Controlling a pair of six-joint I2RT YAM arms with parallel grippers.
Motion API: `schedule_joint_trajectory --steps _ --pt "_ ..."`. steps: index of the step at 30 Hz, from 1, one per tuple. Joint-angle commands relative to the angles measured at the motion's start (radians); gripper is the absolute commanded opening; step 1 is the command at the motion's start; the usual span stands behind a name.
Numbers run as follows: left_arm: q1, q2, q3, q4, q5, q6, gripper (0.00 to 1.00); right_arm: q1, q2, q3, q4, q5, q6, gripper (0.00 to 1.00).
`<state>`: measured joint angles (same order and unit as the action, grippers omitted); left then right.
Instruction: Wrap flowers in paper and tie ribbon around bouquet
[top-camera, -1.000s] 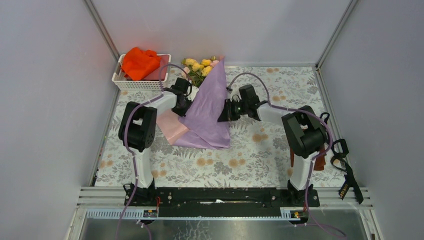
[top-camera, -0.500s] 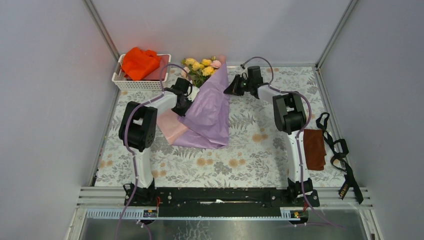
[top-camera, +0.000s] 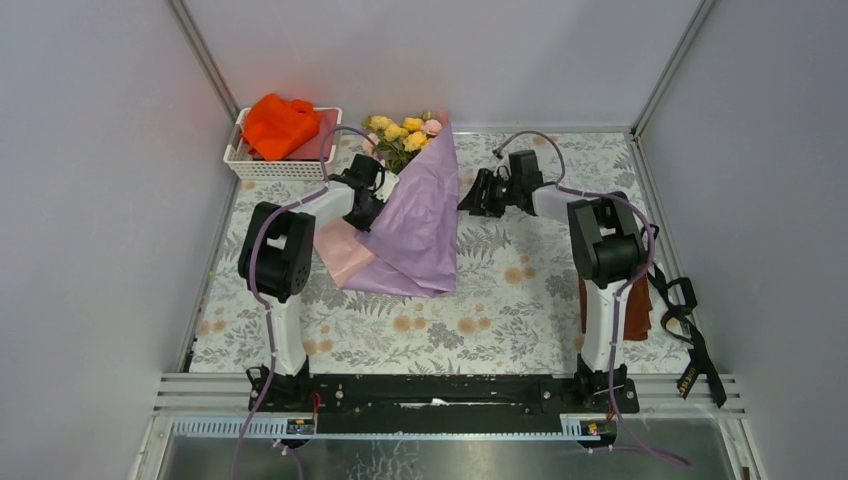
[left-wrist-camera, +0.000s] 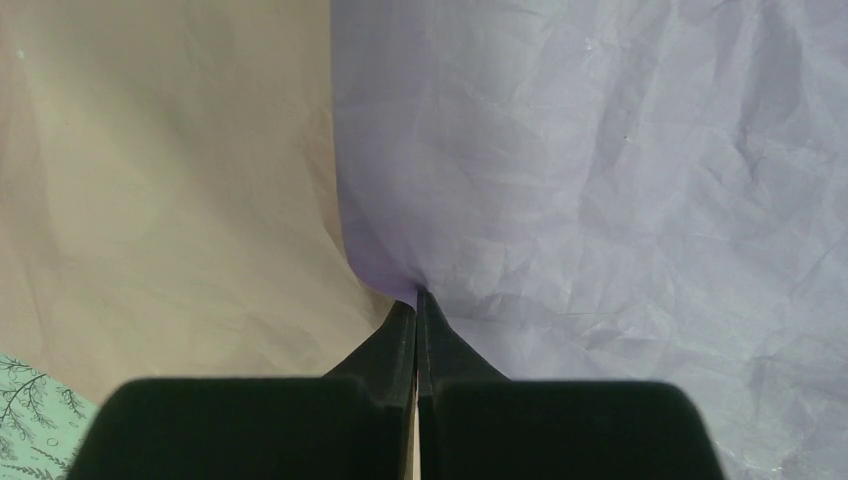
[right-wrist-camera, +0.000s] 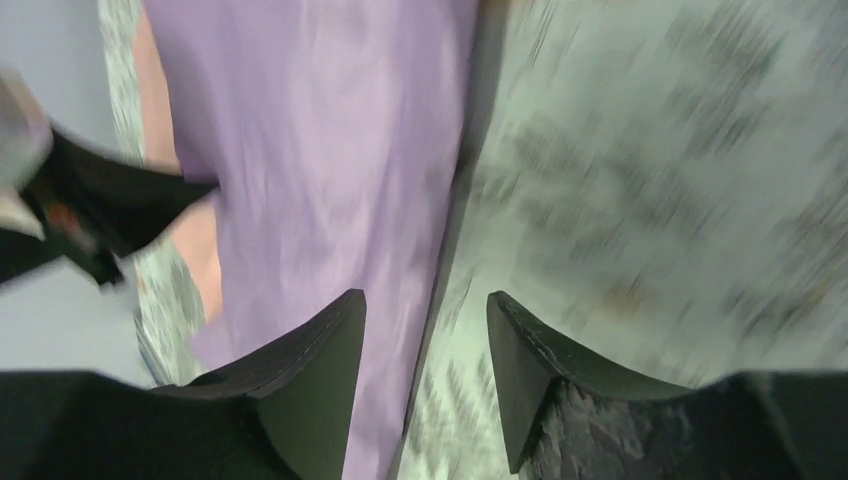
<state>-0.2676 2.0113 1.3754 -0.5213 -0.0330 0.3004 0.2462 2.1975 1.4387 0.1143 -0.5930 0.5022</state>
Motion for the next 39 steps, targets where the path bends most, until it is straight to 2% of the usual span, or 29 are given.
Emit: schedule_joint_trajectory --steps 1,3,6,9,13,21,24,25,26,32,35,39 --pt "0.000 0.049 -0.006 0.001 0.001 0.000 0.00 0.086 -0.251 -0.212 -0.007 0.039 -0.106 0.52" --pt "-0.002 0.048 -0.006 0.002 0.003 -0.002 0.00 0.134 -0.341 -0.313 0.022 0.085 -0.114 0.43" --pt "-0.002 0.051 0.001 0.001 0.006 -0.004 0.00 0.242 -0.397 -0.369 0.010 0.111 -0.146 0.29" --pt "-0.002 0.060 0.014 0.001 -0.009 -0.004 0.00 0.329 -0.370 -0.423 0.008 0.010 -0.161 0.19" --pt "-0.003 0.065 0.033 0.001 -0.031 0.002 0.00 0.349 -0.313 -0.539 0.048 -0.061 -0.136 0.07" --pt "-0.003 0.052 0.067 -0.013 -0.069 -0.002 0.00 0.349 -0.291 -0.684 0.036 0.025 -0.159 0.05" --pt "-0.006 0.044 0.135 -0.070 -0.099 -0.020 0.00 0.348 -0.288 -0.693 0.053 0.036 -0.136 0.05" --pt "-0.009 0.032 0.159 -0.093 -0.113 -0.027 0.24 0.349 -0.287 -0.695 0.067 0.031 -0.124 0.05" --pt "-0.015 0.010 0.176 -0.112 -0.123 -0.032 0.36 0.348 -0.286 -0.695 0.080 0.026 -0.113 0.05" --pt "-0.138 -0.255 0.047 -0.123 -0.032 0.012 0.58 0.349 -0.278 -0.693 0.106 0.018 -0.068 0.04" --pt "-0.230 -0.333 -0.041 -0.121 0.043 0.026 0.59 0.349 -0.278 -0.694 0.106 0.028 -0.054 0.05" --pt "-0.335 -0.347 -0.115 -0.120 0.186 0.058 0.47 0.348 -0.278 -0.683 0.100 0.034 -0.036 0.05"
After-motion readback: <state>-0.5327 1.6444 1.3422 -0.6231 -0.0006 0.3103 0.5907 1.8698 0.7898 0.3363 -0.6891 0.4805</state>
